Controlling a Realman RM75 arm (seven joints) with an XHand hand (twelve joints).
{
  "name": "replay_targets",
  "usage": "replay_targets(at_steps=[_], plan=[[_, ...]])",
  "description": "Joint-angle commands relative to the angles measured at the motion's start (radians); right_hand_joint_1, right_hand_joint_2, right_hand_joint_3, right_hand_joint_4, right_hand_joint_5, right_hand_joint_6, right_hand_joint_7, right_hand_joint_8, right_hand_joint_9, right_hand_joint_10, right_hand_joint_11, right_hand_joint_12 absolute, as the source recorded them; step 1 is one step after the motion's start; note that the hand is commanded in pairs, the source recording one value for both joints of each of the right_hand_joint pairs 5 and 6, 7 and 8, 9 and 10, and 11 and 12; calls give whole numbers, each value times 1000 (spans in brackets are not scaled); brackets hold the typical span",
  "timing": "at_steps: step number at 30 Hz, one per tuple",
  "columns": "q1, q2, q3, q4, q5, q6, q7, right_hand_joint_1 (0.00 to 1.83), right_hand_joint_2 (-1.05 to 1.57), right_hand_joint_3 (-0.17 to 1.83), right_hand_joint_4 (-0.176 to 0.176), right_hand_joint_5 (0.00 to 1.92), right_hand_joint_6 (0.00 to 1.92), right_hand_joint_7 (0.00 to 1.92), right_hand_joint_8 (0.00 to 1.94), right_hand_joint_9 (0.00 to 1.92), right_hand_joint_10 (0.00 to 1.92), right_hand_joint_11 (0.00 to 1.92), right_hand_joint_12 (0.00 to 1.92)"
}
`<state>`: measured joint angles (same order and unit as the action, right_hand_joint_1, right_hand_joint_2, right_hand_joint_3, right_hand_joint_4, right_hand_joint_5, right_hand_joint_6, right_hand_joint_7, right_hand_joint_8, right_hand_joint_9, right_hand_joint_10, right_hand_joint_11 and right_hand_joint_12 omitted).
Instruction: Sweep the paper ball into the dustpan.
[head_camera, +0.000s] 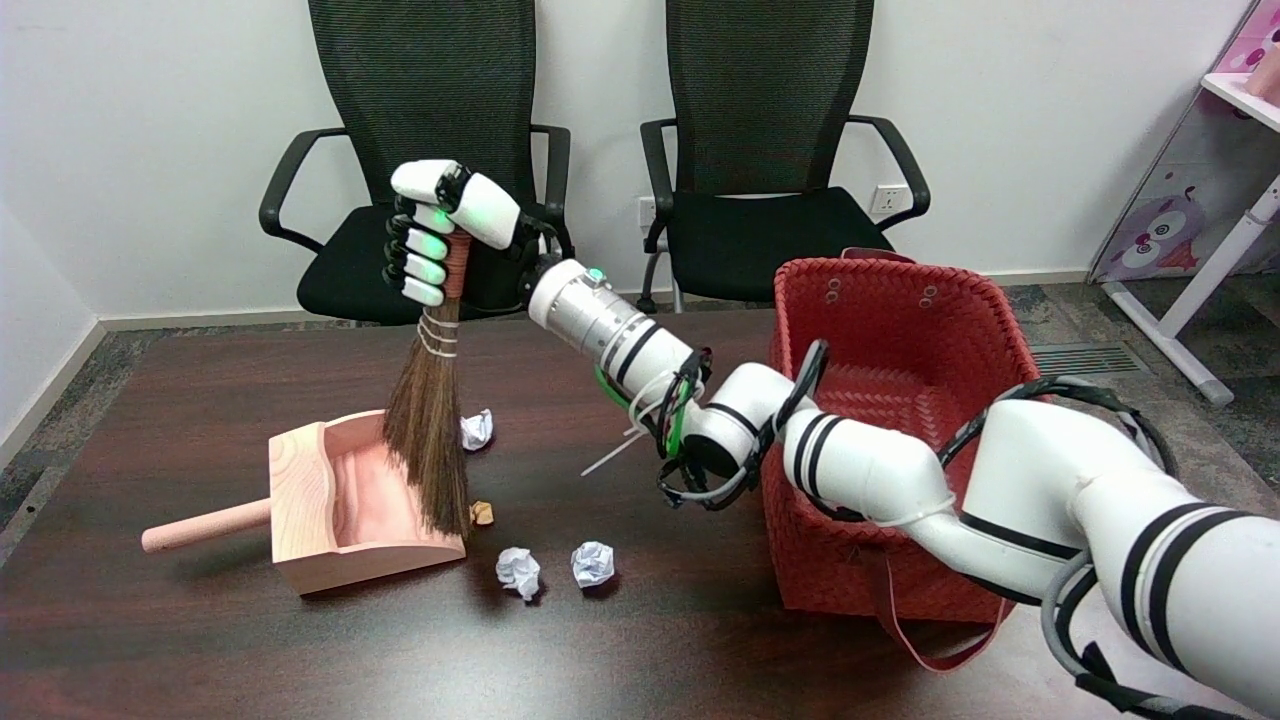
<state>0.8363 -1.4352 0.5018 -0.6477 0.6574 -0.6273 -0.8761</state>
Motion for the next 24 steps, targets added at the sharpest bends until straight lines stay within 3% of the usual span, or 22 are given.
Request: replay_targets(at_steps=[1, 5, 13, 24], plan=[[102, 80, -3, -126, -177, 19, -133, 839, 1089, 1476, 0, 1920, 1920, 1920, 1920, 1920, 1920, 1920, 1920], [126, 90, -12, -146, -246, 68, -223, 838, 1161, 1461, 3, 1920, 1920, 1920, 1920, 1920, 1920, 1920, 1920], [176, 87, -12, -112, -422, 113, -243, 849, 1244, 1419, 6, 1920, 1920, 1920, 1920, 1920, 1920, 1920, 1920], [251, 8, -135, 47, -590, 162, -274, 854, 1269, 1424, 4, 1920, 1920, 1920, 1920, 1920, 1920, 1920, 1920]])
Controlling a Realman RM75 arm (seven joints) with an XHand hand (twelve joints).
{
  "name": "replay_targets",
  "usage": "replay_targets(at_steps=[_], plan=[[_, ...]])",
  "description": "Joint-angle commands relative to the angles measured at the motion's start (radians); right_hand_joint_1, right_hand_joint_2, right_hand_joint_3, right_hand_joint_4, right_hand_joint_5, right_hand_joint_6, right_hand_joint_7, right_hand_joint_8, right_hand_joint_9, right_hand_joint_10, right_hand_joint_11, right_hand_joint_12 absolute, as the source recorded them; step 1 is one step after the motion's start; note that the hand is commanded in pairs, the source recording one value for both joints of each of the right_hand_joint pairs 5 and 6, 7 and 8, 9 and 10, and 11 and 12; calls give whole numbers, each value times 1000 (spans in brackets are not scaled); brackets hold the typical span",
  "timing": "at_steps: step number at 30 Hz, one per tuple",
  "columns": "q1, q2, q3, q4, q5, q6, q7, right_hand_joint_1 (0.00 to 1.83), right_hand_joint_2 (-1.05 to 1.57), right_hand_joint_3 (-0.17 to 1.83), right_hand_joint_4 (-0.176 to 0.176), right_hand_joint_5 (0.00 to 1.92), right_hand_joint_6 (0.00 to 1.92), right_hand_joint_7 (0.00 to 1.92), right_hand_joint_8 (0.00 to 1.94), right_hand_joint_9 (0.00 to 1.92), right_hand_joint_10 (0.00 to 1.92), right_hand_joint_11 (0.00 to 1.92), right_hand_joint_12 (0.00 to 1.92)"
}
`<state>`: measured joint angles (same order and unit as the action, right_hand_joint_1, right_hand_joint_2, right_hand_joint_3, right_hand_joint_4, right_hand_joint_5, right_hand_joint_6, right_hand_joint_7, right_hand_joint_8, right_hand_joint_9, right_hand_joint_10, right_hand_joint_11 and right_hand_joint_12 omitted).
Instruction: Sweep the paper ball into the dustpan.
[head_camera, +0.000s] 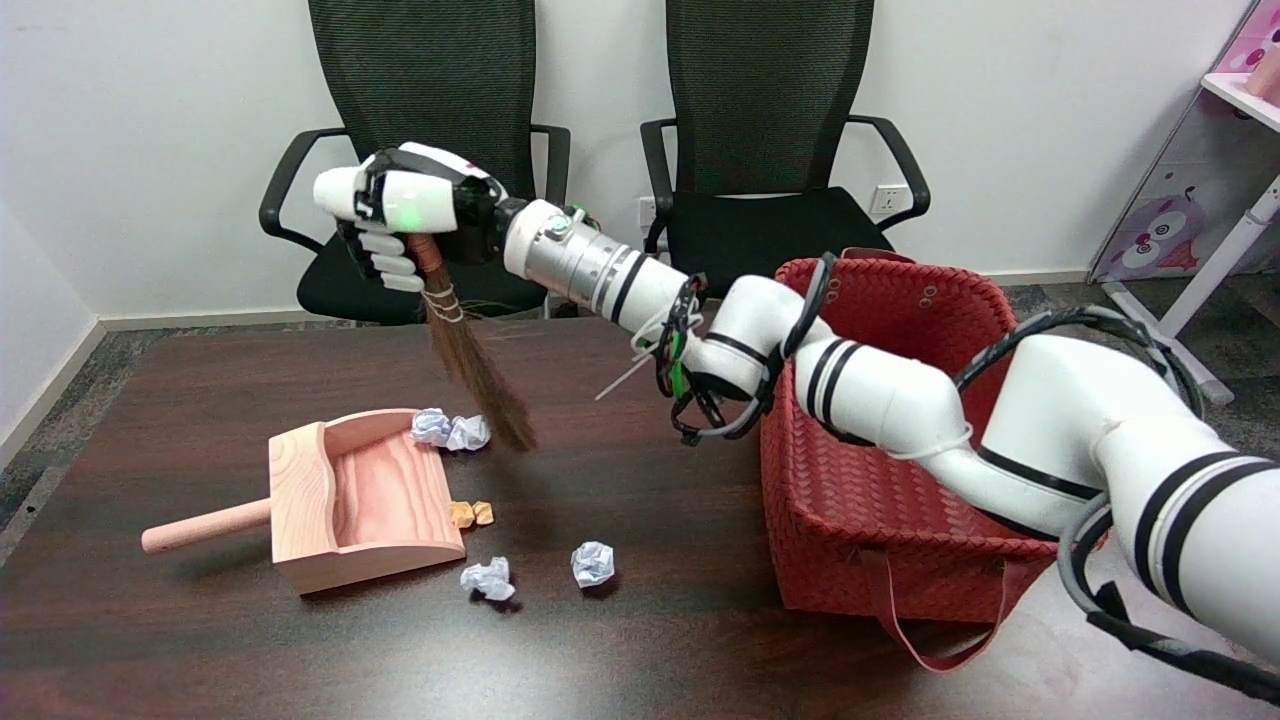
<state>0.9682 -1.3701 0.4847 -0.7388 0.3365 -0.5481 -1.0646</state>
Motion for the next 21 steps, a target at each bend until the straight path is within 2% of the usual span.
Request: replay_targets(at_steps=[1, 7, 17, 21], plan=[[123, -64, -129, 146, -282, 94, -87, 854, 1265, 1434, 3, 1920, 1920, 1920, 1920, 1920, 1920, 1920, 1920], [121, -102, -138, 173, -383, 126, -87, 855, 1181, 1553, 1, 1920, 1920, 1920, 1920, 1920, 1920, 1920, 1920], [60, -159, -138, 164, -379, 126, -90, 857, 1147, 1614, 1, 1920, 1920, 1920, 1920, 1920, 1920, 1920, 1920], [34, -192, -132, 177, -379, 140, -153, 859, 1137, 1630, 2, 1920, 1920, 1920, 1920, 1920, 1920, 1920, 1920]])
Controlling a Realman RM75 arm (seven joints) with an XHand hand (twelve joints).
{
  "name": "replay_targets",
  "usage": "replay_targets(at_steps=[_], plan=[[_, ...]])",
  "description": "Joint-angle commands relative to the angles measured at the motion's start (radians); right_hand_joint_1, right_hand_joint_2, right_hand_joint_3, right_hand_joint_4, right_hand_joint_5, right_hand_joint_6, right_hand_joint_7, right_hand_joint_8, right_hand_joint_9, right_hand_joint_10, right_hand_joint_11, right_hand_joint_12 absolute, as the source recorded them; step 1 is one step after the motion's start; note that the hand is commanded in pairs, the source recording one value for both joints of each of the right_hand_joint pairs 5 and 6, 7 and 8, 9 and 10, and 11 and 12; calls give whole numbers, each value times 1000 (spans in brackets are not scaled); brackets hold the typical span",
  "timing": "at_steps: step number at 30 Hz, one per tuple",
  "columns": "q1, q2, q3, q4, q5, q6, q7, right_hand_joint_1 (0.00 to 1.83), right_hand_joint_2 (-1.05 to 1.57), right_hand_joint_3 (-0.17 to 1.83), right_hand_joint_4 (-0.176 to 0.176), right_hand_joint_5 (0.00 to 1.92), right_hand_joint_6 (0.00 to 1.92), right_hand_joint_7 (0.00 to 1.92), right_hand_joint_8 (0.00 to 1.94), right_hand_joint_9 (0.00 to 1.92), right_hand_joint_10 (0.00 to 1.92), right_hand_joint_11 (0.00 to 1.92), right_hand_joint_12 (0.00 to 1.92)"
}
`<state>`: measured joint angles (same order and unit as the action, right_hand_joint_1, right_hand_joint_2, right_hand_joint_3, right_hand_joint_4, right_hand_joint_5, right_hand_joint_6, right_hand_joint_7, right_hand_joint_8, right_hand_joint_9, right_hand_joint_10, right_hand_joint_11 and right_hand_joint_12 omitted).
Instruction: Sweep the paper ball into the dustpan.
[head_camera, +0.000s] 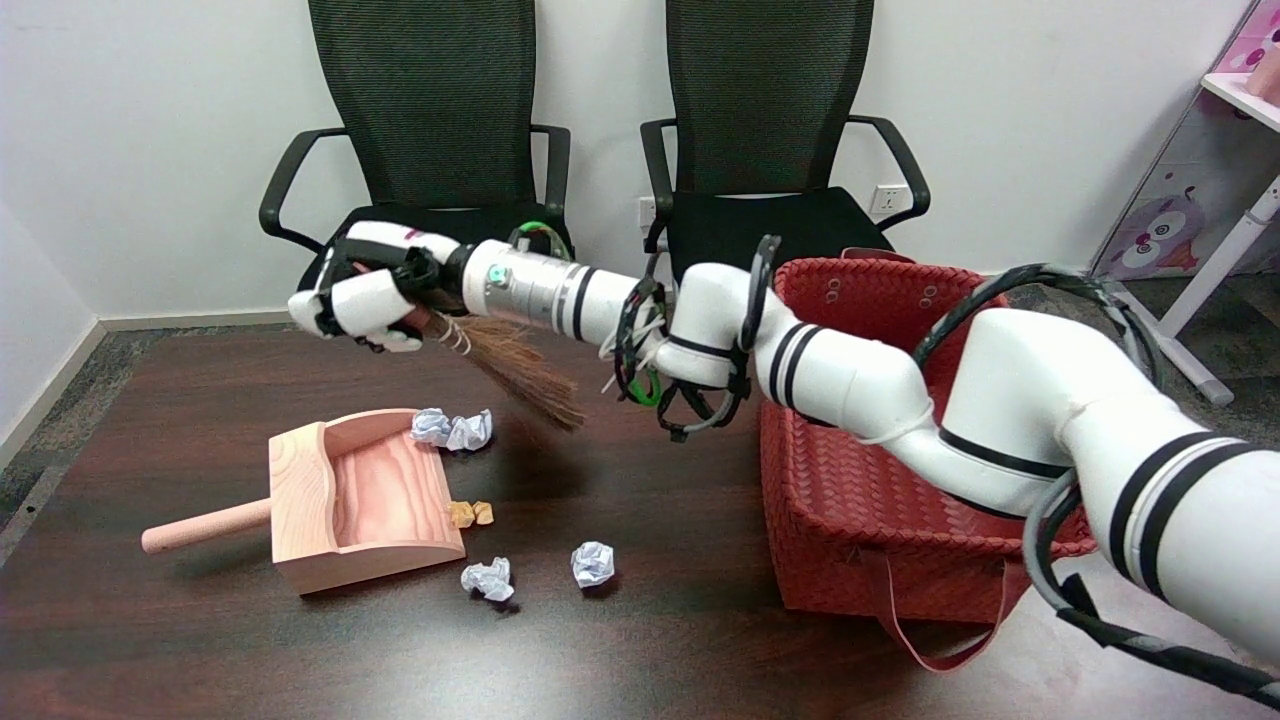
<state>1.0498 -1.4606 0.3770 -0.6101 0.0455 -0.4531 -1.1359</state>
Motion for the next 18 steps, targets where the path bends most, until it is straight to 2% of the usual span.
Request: replay_targets(at_steps=[1, 11, 18], plan=[[-57, -109, -20, 52, -88, 48, -90, 859, 1136, 1633, 3, 1920, 1920, 1920, 1920, 1920, 1920, 1920, 1920], [-79, -172, 6, 104, -70, 61, -84, 859, 1087, 1687, 3, 1920, 1920, 1920, 1920, 1920, 1920, 1920, 1920], [-80, -210, 7, 188, 98, 52, -84, 869, 1048, 1686, 1, 1920, 1920, 1920, 1920, 1920, 1920, 1920, 1920]])
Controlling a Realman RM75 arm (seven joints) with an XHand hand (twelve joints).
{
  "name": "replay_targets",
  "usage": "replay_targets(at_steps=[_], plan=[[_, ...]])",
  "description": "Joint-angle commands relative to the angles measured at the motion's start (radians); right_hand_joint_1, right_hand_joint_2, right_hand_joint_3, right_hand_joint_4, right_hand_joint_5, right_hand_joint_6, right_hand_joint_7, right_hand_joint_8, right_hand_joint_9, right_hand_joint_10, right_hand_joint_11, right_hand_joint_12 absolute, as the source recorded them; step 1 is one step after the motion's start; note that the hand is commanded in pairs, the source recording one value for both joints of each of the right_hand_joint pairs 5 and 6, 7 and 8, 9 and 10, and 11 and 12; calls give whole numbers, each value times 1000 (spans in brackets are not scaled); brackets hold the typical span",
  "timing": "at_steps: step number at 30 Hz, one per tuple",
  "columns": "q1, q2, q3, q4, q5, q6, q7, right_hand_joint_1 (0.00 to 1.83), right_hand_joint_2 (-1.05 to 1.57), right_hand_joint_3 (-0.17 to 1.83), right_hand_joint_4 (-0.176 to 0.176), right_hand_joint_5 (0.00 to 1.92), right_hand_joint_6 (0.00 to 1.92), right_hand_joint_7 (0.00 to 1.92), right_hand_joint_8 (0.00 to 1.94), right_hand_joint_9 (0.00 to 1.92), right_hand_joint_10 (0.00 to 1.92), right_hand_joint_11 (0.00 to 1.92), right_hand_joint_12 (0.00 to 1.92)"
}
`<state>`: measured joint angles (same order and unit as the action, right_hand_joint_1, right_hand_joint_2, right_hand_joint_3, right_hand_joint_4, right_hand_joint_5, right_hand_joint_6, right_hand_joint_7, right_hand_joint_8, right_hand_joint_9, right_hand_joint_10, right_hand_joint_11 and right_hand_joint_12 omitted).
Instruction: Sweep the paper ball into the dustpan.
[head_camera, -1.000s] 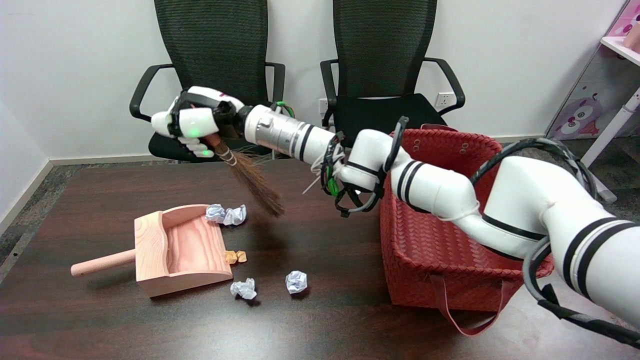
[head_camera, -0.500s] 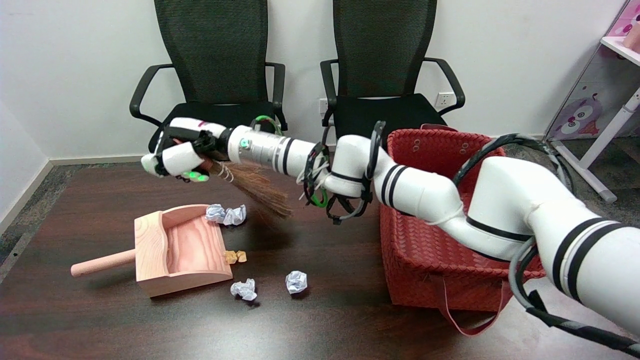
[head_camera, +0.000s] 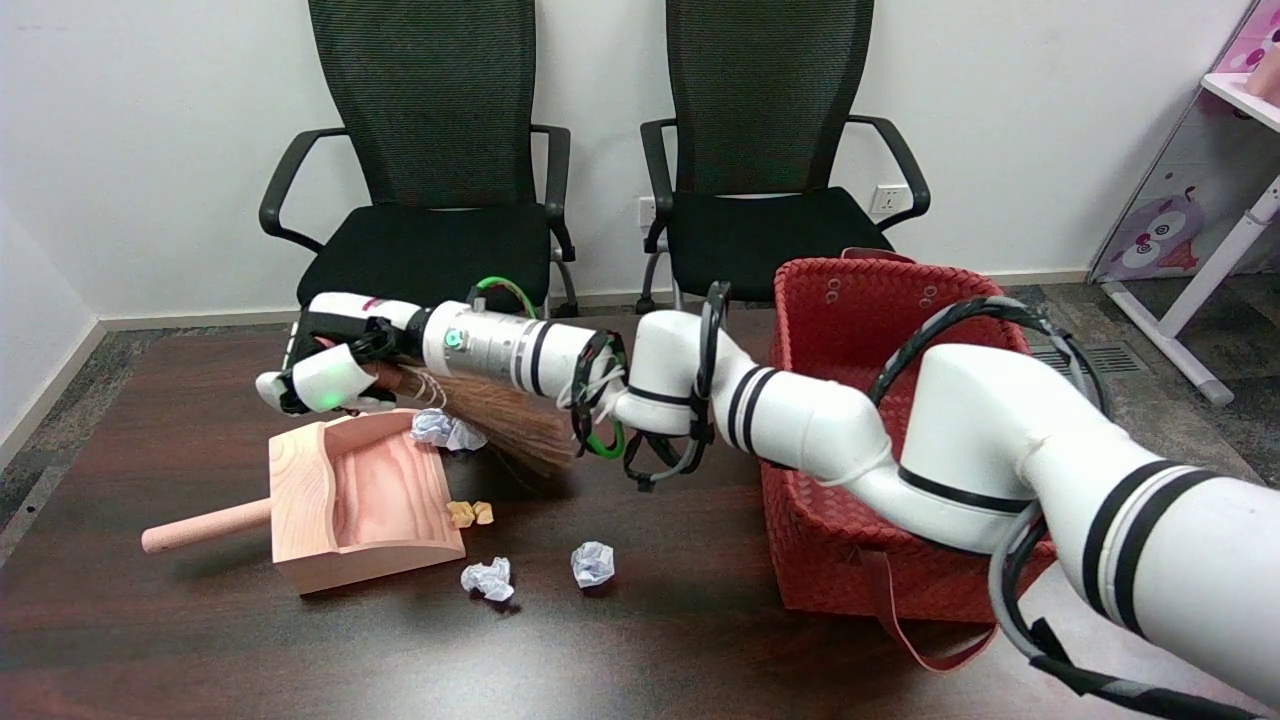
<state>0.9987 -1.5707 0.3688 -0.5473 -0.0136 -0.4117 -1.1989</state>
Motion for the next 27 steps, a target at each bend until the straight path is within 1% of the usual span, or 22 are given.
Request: replay_targets(at_steps=[1, 7, 13, 16, 20, 27], plan=[[-29, -103, 16, 130, 173, 7, -21, 869, 1045, 1685, 0, 1920, 1920, 1920, 1920, 1920, 1920, 1920, 1920], [-38, -108, 12, 135, 309, -55, -21, 871, 1017, 1681, -2, 1920, 1920, 1920, 1920, 1920, 1920, 1920, 1920], [-49, -90, 6, 109, 500, -131, -18, 873, 1054, 1631, -5, 1920, 1920, 1920, 1920, 1920, 1920, 1920, 1920], [-52, -73, 5, 75, 535, -147, -16, 876, 1085, 1608, -5, 1920, 1920, 1920, 1920, 1920, 1920, 1920, 1920], [-50, -54, 15, 21, 542, -146, -16, 873, 1088, 1606, -7, 1920, 1920, 1920, 1920, 1920, 1920, 1920, 1920], [-43, -54, 16, -12, 673, -182, -16, 868, 1079, 1610, -8, 1920, 1920, 1920, 1920, 1920, 1920, 1920, 1920]])
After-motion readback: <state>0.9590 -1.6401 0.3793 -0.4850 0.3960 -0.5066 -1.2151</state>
